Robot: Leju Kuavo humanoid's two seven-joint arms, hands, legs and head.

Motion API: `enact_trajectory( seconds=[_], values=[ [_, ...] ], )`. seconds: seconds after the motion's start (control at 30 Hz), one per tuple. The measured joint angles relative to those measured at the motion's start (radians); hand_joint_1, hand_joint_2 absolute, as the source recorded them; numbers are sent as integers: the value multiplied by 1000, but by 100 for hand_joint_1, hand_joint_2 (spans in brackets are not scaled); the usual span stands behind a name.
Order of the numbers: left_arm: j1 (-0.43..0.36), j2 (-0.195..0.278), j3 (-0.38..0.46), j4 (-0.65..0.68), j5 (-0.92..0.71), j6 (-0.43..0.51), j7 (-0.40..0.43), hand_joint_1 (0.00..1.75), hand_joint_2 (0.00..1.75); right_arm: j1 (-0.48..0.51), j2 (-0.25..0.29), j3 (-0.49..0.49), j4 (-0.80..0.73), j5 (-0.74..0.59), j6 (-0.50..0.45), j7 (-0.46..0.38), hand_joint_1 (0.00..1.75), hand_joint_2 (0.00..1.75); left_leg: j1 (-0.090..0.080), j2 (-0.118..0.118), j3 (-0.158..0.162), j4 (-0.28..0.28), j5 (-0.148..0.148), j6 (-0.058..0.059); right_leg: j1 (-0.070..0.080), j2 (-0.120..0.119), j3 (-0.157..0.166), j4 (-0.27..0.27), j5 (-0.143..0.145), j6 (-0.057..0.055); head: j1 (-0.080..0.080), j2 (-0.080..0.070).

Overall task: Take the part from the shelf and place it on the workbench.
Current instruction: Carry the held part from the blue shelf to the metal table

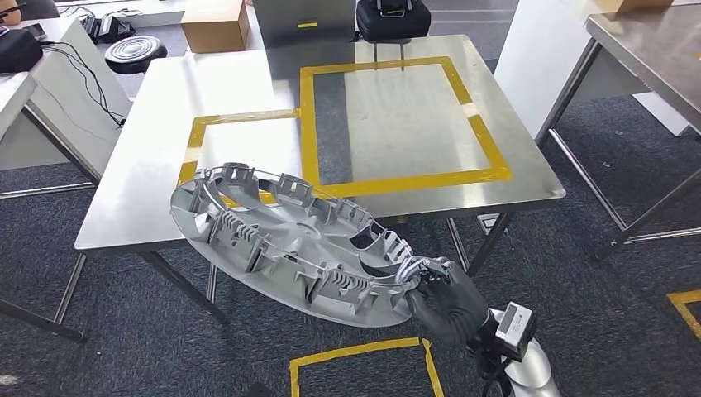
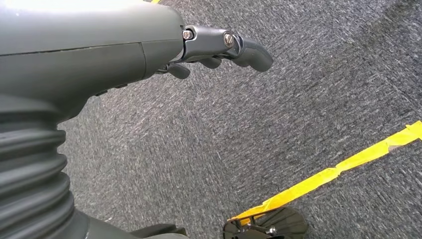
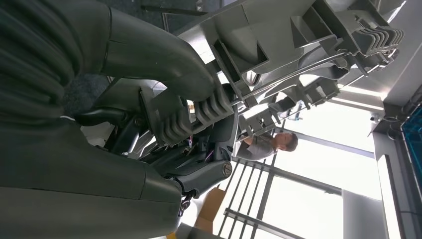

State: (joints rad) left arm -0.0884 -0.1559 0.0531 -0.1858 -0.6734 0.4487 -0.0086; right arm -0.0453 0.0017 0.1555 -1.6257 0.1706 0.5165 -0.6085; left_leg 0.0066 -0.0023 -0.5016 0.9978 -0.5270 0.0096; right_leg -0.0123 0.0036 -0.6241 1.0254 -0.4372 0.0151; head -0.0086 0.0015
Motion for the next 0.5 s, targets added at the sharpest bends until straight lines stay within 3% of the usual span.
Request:
enact_trajectory(
  seconds=[0.07,0.17,0.2,0.23,0.27,0.33,0.37,0.4,0.5],
  values=[
    [-1,-2,0,0,-5,0,2,0,175,1,0,0,-1,0,-2,-2,175,175,8,3,11,-21,16,0,2,0,-10,27,-18,9,2,0],
    [-1,-5,0,0,-9,0,5,0,175,6,0,0,-2,1,-2,-2,175,175,13,5,16,-29,18,3,-3,0,-92,194,-98,24,5,0],
    [-1,-6,0,0,-9,0,6,0,175,9,0,0,-2,2,-2,-1,175,175,14,5,17,-29,15,2,-6,0,-116,241,-109,29,5,0],
    [0,-6,0,0,-10,0,6,0,175,11,-1,-1,-2,2,-2,0,175,175,16,5,19,-27,11,0,-10,0,-125,256,-102,35,5,0],
    [0,-7,0,0,-10,0,6,0,175,13,-1,-1,-2,2,-2,0,175,175,20,4,23,-25,5,-4,-15,-1,-115,231,-76,40,5,0],
    [0,-7,0,0,-10,0,6,0,175,14,-1,-1,-2,3,-2,1,175,175,27,2,32,-17,-11,-17,-23,-3,-49,104,-14,54,7,0],
    [0,-7,0,0,-10,0,4,0,175,14,0,0,-3,2,-1,0,175,175,28,2,34,-12,-22,-26,-25,-3,-19,48,-2,52,9,0],
    [0,-7,0,0,-11,0,4,0,175,14,0,0,-4,2,0,0,175,175,28,2,36,-9,-31,-34,-24,-3,0,15,-4,46,11,0],
    [-1,-7,1,-2,-13,0,3,0,175,15,0,-1,-7,3,1,0,175,175,28,2,49,-15,-49,-54,-17,1,10,8,-34,8,10,0]
  ],
)
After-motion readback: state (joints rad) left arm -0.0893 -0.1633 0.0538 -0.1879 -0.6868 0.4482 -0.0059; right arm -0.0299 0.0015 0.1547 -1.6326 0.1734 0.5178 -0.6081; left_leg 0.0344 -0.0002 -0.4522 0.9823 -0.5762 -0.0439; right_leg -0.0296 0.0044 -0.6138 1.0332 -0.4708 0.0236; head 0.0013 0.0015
